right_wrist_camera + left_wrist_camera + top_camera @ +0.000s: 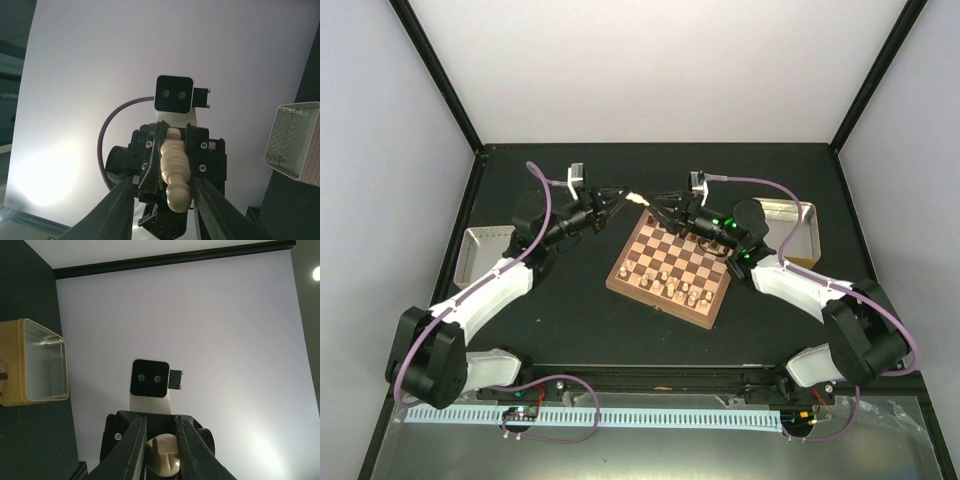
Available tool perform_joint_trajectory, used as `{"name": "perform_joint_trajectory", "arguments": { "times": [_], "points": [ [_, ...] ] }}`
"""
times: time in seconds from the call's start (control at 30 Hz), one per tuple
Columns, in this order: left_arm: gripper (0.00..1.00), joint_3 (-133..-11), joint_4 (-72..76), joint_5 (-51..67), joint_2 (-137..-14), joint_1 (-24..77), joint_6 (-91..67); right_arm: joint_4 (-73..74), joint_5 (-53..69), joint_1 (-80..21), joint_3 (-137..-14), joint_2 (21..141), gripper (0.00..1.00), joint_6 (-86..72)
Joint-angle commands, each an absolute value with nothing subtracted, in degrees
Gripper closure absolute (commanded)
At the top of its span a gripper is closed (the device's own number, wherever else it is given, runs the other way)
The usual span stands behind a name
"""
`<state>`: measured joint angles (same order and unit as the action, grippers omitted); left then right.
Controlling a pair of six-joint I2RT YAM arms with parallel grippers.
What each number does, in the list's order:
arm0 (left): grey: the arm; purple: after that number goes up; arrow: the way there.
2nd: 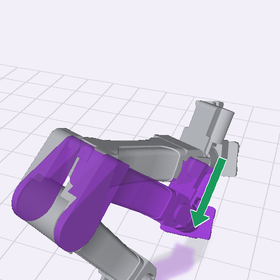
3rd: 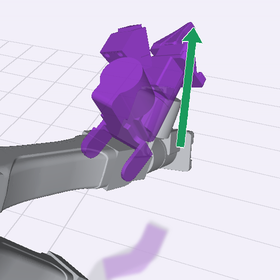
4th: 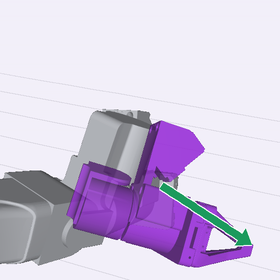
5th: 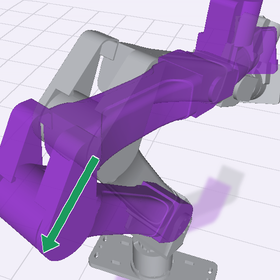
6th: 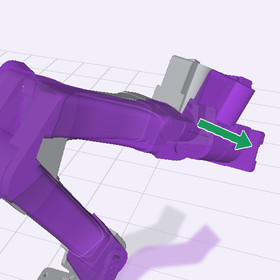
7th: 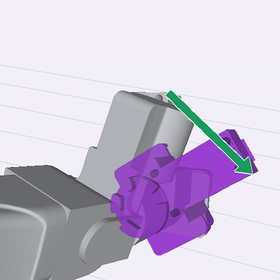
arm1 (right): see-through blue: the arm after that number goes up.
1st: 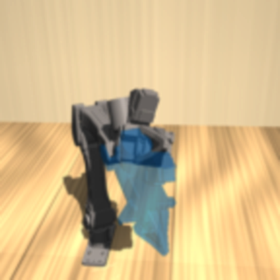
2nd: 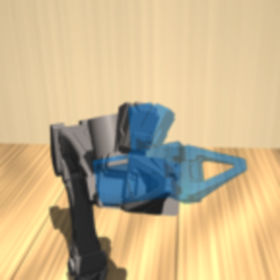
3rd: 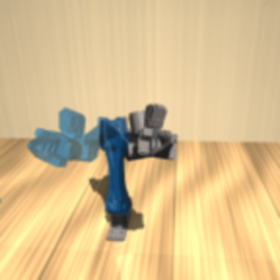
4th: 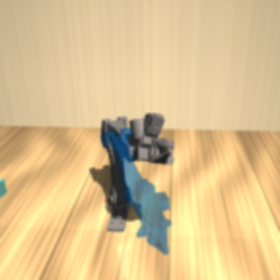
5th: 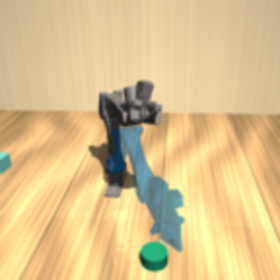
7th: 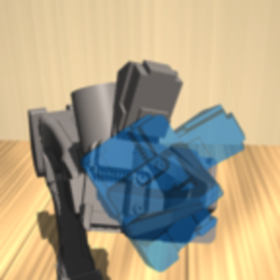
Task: Set up the chess pieces on the board
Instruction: Pick up the chess piece from the chessboard, then place the chess piece on the chessboard.
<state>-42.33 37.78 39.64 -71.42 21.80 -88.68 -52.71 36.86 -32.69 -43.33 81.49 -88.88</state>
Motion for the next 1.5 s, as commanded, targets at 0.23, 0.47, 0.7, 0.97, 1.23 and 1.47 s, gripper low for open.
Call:
{"name": "perform_joint_trajectory", "arguments": {
  "times": [0.23, 0.47, 0.7, 0.97, 1.23, 1.47],
  "points": [
    [0.98, -45.33, 41.3, 38.51, -73.04, 21.45, -90.35, -52.47, 38.38, -32.85, -45.01, 81.43, 0.84, -89.59],
    [0.98, -43.44, 39.95, 38.84, -72.72, 21.43, -88.53, -41.19, 37.75, -32.72, -47.0, 80.86, 0.95, -83.45],
    [0.98, -45.31, 16.94, 35.78, -68.39, 19.95, -63.82, 2.1, 35.05, -30.7, -57.14, 78.61, 0.99, -53.56],
    [0.98, -49.41, -13.96, 20.65, -65.74, 19.26, -32.84, 46.88, 23.73, -31.16, -74.7, 91.59, 0.99, -25.13],
    [0.98, -46.23, -17.18, 16.93, -60.84, 19.16, -21.41, 62.46, 14.05, -35.64, -89.15, 105.9, 0.99, -16.48],
    [0.98, -45.63, -16.64, 17.54, -60.24, 19.16, -19.02, 67.62, 11.71, -38.9, -98.44, 114.78, 0.98, -15.57]
  ]
}}
